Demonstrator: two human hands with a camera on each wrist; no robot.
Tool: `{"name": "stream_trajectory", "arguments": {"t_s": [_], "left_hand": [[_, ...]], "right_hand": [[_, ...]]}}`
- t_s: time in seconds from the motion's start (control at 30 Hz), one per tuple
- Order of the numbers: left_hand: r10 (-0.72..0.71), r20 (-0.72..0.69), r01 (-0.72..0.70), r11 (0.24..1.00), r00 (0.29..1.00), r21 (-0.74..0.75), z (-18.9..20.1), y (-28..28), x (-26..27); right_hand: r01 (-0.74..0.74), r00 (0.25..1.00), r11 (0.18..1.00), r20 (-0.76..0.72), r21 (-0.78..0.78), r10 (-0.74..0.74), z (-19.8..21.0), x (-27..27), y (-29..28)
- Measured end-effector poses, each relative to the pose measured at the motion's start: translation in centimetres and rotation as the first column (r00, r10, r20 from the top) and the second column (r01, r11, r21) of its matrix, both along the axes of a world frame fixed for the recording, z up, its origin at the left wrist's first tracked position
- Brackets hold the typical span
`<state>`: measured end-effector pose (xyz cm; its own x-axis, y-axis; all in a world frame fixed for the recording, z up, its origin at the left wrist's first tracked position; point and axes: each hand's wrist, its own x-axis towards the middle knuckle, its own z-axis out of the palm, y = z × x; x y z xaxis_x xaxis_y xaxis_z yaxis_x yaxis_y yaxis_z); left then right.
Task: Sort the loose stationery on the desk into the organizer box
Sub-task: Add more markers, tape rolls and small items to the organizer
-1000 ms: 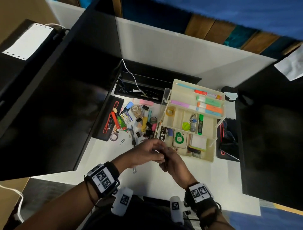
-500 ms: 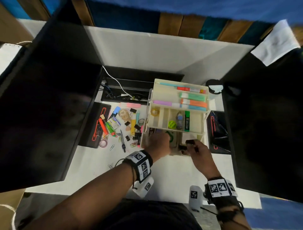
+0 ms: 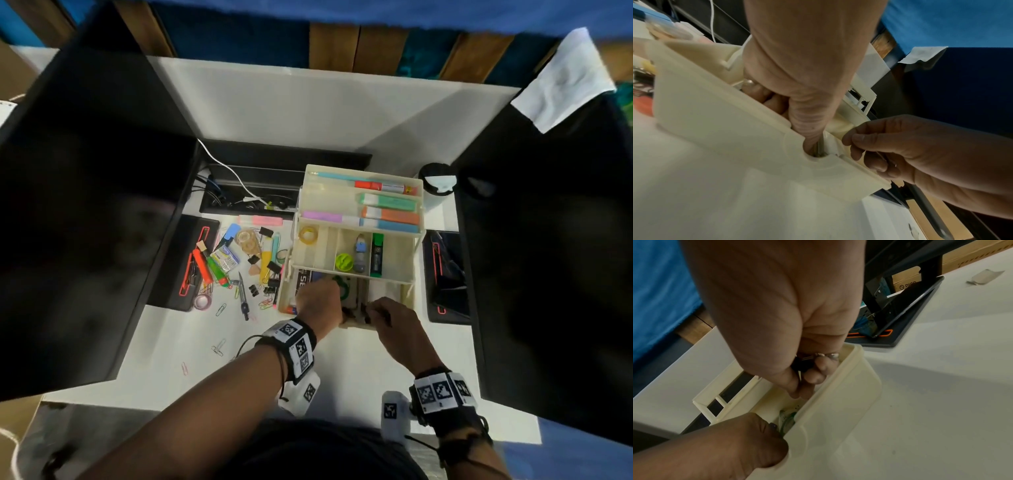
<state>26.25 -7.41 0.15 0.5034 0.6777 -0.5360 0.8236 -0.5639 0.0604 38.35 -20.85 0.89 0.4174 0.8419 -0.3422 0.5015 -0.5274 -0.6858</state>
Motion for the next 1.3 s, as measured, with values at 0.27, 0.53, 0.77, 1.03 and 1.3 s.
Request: {"name": "stream_trajectory", "arguments": {"t_s": [0.27,0.53,0.77,1.03,1.3], "left_hand": [[0.094,0.051,-0.089,0.992,0.994,-0.087,0.7,0.4,-0.7],[0.269,0.305,-0.247,0.963,0.913,-0.11,2.2,1.2,-5.9],[0.164,0.358,-0.151,0.986,0.919,-0.064,2.1,3.7,-10.6],[-0.04,0.214,0.05,0.998,0.976,-0.042,1.9,5.0,-10.0],[0.095,0.195,-0.102,0.994,0.976,0.026,2.0,4.6,-8.2]], "right_hand": [[-0.057,0.998,0.996,0.017,-0.073,0.058,0.2,0.2,1.1],[-0.205,0.978,0.977,0.02,-0.061,0.206,-0.2,-1.8,3.1],[-0.301,0.916,0.941,0.226,-0.157,0.331,-1.0,-3.6,4.1],[-0.325,0.908,0.921,0.202,-0.212,0.367,-2.4,-4.7,4.4],[-0.346,0.888,0.887,0.198,-0.304,0.414,-2.9,-4.1,4.2]]}}
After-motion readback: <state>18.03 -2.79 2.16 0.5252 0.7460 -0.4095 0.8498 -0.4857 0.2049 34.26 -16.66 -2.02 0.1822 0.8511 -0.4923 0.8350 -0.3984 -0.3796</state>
